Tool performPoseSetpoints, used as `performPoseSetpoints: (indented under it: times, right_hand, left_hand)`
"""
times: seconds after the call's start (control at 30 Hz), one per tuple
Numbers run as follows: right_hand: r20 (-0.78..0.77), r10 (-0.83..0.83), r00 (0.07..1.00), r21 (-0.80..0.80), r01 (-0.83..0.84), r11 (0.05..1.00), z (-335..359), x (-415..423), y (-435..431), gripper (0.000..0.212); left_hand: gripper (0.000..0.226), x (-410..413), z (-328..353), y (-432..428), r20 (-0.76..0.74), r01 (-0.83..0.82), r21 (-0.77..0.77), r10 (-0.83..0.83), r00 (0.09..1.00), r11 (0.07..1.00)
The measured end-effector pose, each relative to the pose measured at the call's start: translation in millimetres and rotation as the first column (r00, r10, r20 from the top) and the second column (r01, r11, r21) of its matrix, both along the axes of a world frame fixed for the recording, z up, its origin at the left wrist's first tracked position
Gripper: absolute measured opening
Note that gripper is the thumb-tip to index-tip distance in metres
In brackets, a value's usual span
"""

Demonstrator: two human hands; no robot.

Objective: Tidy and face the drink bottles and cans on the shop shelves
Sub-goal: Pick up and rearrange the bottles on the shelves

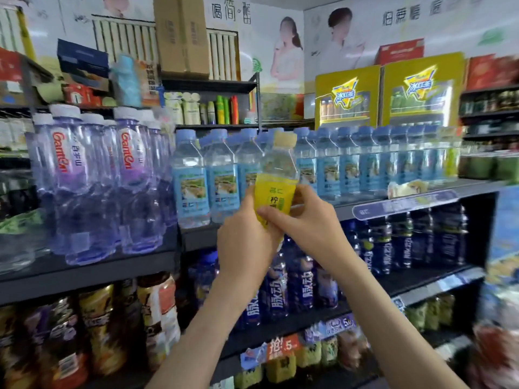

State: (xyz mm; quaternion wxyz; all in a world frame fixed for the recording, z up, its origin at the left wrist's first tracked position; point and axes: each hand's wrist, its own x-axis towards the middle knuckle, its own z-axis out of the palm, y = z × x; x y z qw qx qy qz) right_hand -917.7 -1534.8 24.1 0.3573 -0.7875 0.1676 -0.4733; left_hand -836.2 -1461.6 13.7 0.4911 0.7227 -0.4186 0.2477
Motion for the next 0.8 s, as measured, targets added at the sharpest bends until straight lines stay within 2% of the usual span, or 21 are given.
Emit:
performPoseSetpoints:
  times: [0.13,0.23,0.33,0.43,0.53,0.67,0.8]
  right_hand:
    - [0.019,-0.195,0.981,0.04,0.194,0.98,-8.5,-60.3,-56.4,0.041]
    - [0.052,-0.268,0.962,0.075,0.264,0.962,-17.8,-117.6,-109.8,0.038]
    - [0.117,-0.345,0.931,0.088,0.336,0.938,-27.0,-178.9,-166.6,0.037]
    - [0.179,-0.365,0.914,0.146,0.342,0.928,-33.4,-236.2,-223.2,0.038]
    - [0.212,-0.4,0.891,0.186,0.365,0.912,-36.5,-279.6,-274.9,0.047]
    - [0.248,-0.427,0.87,0.256,0.366,0.895,-39.5,-311.8,-344.5,0.054]
    - [0.288,-0.41,0.866,0.235,0.351,0.907,-35.4,-324.0,-416.3,0.055]
  left_hand:
    - [0.06,-65.6,-9.2,-67.2,0.006,0.073,0.039,-0.074,0.997,0.997]
    - [0.055,-121.2,-15.7,-124.0,-0.046,0.222,0.016,-0.221,0.974,0.975]
    - [0.051,-173.6,-17.6,-181.9,-0.166,0.471,-0.014,-0.466,0.869,0.882]
    - [0.046,-213.8,-18.4,-233.4,-0.126,0.61,-0.025,-0.608,0.784,0.792]
    - [0.039,-240.2,-15.8,-277.8,-0.043,0.581,-0.028,-0.582,0.812,0.813]
    - [0.04,-253.5,-8.6,-340.5,0.114,0.405,0.037,-0.406,0.907,0.914]
    - [0.044,-248.1,-7.3,-407.8,0.217,0.236,0.079,-0.248,0.944,0.969]
